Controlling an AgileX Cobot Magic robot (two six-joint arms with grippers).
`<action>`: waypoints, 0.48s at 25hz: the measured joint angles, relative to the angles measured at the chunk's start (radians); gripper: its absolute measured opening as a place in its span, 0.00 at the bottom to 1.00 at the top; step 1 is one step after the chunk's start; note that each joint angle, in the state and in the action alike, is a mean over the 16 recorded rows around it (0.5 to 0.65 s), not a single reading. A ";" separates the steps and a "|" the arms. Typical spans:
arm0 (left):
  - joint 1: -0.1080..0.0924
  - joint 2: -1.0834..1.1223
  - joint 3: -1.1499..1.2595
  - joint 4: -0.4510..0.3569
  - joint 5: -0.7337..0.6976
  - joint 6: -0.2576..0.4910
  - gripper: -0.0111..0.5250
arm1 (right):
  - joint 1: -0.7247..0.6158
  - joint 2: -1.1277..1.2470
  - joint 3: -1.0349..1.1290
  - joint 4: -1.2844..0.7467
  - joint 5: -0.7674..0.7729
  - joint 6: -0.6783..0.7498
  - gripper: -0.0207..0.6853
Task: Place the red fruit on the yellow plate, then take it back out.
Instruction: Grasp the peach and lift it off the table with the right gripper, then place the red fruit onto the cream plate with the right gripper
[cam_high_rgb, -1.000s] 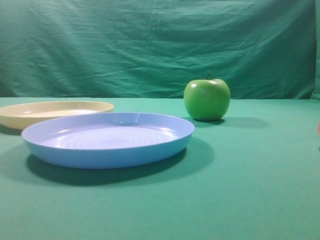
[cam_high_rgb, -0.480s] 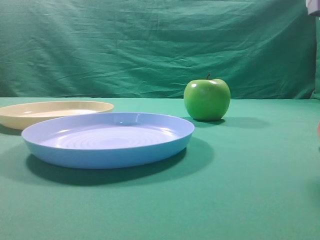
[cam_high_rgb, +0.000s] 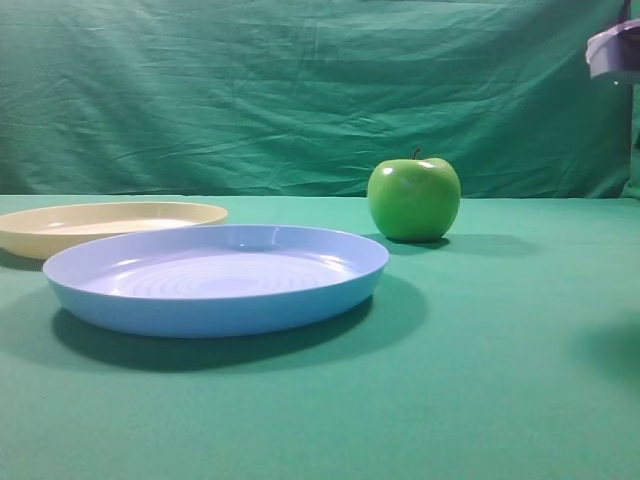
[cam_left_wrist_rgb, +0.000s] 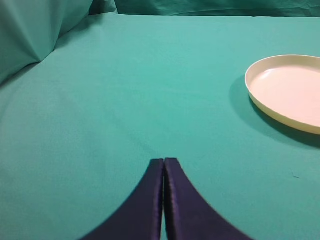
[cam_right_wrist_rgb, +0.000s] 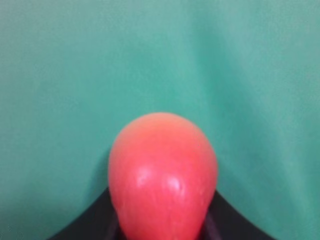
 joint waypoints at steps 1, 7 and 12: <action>0.000 0.000 0.000 0.000 0.000 0.000 0.02 | 0.013 0.005 -0.041 0.007 0.012 -0.004 0.33; 0.000 0.000 0.000 0.000 0.000 0.000 0.02 | 0.123 0.076 -0.298 0.050 0.054 -0.028 0.32; 0.000 0.000 0.000 0.000 0.000 0.000 0.02 | 0.246 0.207 -0.513 0.062 0.063 -0.052 0.31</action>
